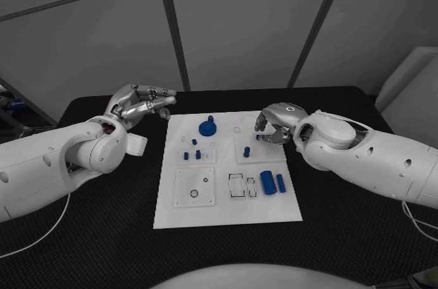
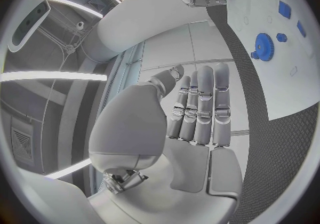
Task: Assemble the parts on the task board
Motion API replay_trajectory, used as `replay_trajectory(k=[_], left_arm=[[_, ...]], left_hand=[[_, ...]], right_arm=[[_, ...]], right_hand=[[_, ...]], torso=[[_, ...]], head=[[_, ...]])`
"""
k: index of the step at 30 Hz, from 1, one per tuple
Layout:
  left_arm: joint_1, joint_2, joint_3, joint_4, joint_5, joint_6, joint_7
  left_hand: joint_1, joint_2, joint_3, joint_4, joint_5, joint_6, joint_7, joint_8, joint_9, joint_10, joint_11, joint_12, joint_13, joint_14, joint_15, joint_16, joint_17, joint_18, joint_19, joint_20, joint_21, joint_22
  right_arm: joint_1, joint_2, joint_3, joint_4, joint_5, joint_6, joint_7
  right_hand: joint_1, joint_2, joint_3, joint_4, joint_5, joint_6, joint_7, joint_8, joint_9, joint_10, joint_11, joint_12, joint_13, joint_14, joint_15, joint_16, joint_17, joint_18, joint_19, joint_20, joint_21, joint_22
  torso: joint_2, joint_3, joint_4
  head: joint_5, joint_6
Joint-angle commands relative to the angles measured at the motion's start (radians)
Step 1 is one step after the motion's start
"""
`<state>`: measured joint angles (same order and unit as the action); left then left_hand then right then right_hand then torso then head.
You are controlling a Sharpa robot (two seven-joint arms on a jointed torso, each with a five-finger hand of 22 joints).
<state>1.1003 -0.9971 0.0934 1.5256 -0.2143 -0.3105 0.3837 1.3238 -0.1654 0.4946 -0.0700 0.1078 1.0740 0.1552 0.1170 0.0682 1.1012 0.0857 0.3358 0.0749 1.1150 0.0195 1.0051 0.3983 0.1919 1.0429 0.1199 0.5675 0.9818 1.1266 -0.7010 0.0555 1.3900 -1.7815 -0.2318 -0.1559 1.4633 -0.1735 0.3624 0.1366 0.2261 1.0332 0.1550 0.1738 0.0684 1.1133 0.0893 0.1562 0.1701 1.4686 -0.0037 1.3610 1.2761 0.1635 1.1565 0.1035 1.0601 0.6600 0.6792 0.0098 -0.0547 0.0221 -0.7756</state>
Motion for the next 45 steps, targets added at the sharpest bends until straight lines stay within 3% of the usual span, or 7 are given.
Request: replay_trajectory(k=[1,22,33,38,45], left_arm=[[0.001,0.0,0.001,0.005,0.045,-0.001,0.037],[0.001,0.002,0.001,0.002,0.051,0.0,0.038],[0.001,0.002,0.001,-0.003,0.051,0.005,0.032],[0.001,0.003,0.001,-0.005,0.051,0.007,0.026],[0.001,0.004,0.001,-0.01,0.051,0.007,0.022]], left_hand=[[0.003,0.008,-0.008,-0.002,-0.003,0.005,0.001,-0.005,-0.002,0.003,0.004,0.007,0.002,-0.009,-0.002,-0.006,-0.003,-0.009,-0.008,0.002,-0.006,-0.002],[0.001,0.009,-0.012,-0.002,-0.004,0.001,0.005,-0.008,-0.002,-0.001,0.007,0.007,0.001,-0.012,0.0,-0.013,-0.008,-0.01,-0.009,0.003,-0.012,-0.007],[0.002,0.01,-0.013,-0.002,-0.004,0.0,0.005,-0.009,-0.002,-0.001,0.007,0.007,0.001,-0.013,0.001,-0.015,-0.009,-0.01,-0.009,0.003,-0.014,-0.008],[0.004,0.01,-0.014,-0.004,-0.003,-0.002,0.006,-0.01,-0.002,-0.004,0.008,0.007,0.001,-0.014,0.001,-0.018,-0.011,-0.01,-0.01,0.003,-0.017,-0.01],[0.008,0.011,-0.014,-0.007,-0.003,-0.005,0.008,-0.012,-0.003,-0.007,0.01,0.007,0.001,-0.015,0.002,-0.022,-0.014,-0.01,-0.009,0.004,-0.019,-0.011]], right_arm=[[0.0,0.006,-0.003,-0.009,-0.021,0.026,-0.007],[-0.021,0.037,-0.01,-0.034,-0.02,0.041,-0.001],[-0.023,0.041,-0.01,-0.034,-0.018,0.033,-0.01],[-0.023,0.039,-0.01,-0.032,-0.024,0.013,-0.023],[-0.025,0.037,-0.01,-0.02,-0.032,-0.045,-0.029]], right_hand=[[0.001,-0.01,0.012,-0.003,0.006,0.01,-0.001,-0.008,0.0,0.01,-0.001,-0.007,-0.004,0.041,0.007,0.006,0.001,-0.003,0.004,0.002,0.007,0.002],[0.003,-0.004,0.056,-0.03,-0.016,0.032,-0.004,-0.009,0.002,0.054,-0.007,-0.026,-0.02,0.044,0.002,0.018,0.016,-0.007,0.015,-0.002,0.031,0.033],[0.013,0.031,0.093,-0.071,-0.023,0.093,-0.023,0.013,0.015,0.128,-0.029,-0.017,-0.014,0.05,-0.015,0.037,0.039,-0.016,0.042,-0.015,0.075,0.095],[0.028,0.045,0.11,-0.1,-0.028,0.111,-0.028,0.018,0.02,0.151,-0.035,-0.016,-0.009,0.052,-0.022,0.044,0.047,-0.02,0.052,-0.024,0.094,0.122],[0.033,0.046,0.124,-0.124,-0.028,0.112,-0.027,0.014,0.022,0.157,-0.035,-0.022,-0.007,0.053,-0.022,0.046,0.05,-0.021,0.053,-0.027,0.104,0.132]], torso=[[0.0,0.0008,-0.0007],[0.001,0.0011,-0.001],[-0.001,0.0009,-0.0014],[-0.001,0.0015,-0.0016],[-0.001,0.0013,-0.0021]], head=[[0.001,-0.001],[0.006,-0.009],[0.007,-0.016],[0.006,-0.017],[0.005,-0.018]])
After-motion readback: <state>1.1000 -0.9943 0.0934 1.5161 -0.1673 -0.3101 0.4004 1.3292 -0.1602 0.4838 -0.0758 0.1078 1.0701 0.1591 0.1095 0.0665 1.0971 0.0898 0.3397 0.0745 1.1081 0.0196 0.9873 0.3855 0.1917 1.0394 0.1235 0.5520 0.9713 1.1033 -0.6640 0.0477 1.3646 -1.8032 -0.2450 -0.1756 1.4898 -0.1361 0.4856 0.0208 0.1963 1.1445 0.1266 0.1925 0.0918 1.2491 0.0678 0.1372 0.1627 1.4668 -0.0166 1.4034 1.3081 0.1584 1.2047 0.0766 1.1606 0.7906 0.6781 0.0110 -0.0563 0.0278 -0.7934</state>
